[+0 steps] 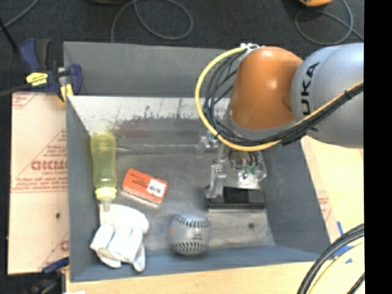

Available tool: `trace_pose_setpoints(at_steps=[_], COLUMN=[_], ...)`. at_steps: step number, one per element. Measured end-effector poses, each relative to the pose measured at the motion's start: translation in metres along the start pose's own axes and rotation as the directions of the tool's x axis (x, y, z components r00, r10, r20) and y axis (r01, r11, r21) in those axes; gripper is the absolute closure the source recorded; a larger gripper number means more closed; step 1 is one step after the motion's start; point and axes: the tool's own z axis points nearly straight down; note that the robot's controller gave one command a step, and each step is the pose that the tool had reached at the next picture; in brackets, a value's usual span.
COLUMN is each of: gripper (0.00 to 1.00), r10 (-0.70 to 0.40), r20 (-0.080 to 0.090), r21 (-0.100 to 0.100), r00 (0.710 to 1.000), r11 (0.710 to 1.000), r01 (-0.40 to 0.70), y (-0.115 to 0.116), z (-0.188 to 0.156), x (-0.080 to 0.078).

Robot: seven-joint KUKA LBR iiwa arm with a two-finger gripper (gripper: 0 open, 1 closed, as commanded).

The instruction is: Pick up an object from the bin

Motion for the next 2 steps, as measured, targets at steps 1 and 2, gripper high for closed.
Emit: trace_pose_setpoints(at_steps=[1, 2], gripper=[0.0, 0.0], r10=[-0.017, 0.057], r20=[0.009, -0.002], r21=[0.0, 0.0], r00=[1.0, 0.998], r11=[1.0, 0.998], r01=[0.017, -0.057], y=[-0.017, -0.042], z=[0.033, 0.072], x=[0.016, 0.031])
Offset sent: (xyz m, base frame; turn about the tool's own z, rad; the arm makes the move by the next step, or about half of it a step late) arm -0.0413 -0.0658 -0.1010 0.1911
